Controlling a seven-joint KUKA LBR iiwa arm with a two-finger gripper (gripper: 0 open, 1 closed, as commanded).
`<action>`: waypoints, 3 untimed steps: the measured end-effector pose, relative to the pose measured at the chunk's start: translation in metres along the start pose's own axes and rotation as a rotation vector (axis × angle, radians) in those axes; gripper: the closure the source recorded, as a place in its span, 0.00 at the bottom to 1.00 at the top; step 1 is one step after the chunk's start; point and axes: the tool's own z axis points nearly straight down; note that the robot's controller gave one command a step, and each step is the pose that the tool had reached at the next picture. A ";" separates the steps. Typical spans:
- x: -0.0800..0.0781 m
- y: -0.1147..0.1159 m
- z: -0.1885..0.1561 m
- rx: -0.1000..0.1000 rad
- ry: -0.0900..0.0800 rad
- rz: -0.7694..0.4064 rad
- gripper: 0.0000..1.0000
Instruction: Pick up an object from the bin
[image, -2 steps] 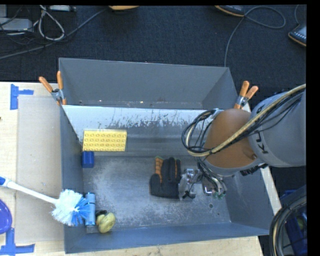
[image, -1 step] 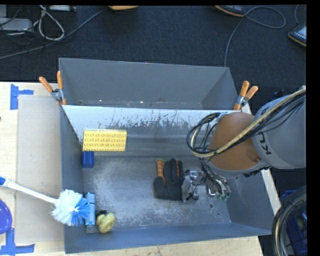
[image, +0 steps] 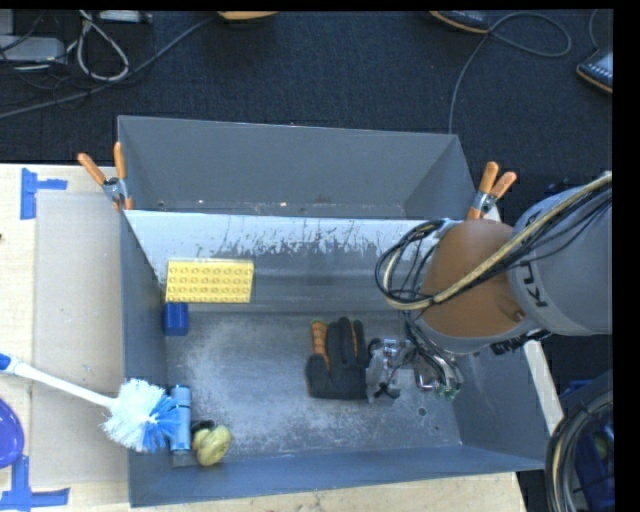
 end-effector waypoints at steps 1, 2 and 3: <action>-0.019 0.003 0.006 -0.001 0.000 -0.005 1.00; -0.018 -0.021 -0.010 -0.002 0.002 -0.382 1.00; -0.018 -0.021 -0.010 -0.002 0.002 -0.381 1.00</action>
Offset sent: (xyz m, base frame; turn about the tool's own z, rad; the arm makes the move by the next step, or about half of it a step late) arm 0.0161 -0.0224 0.0104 -0.3844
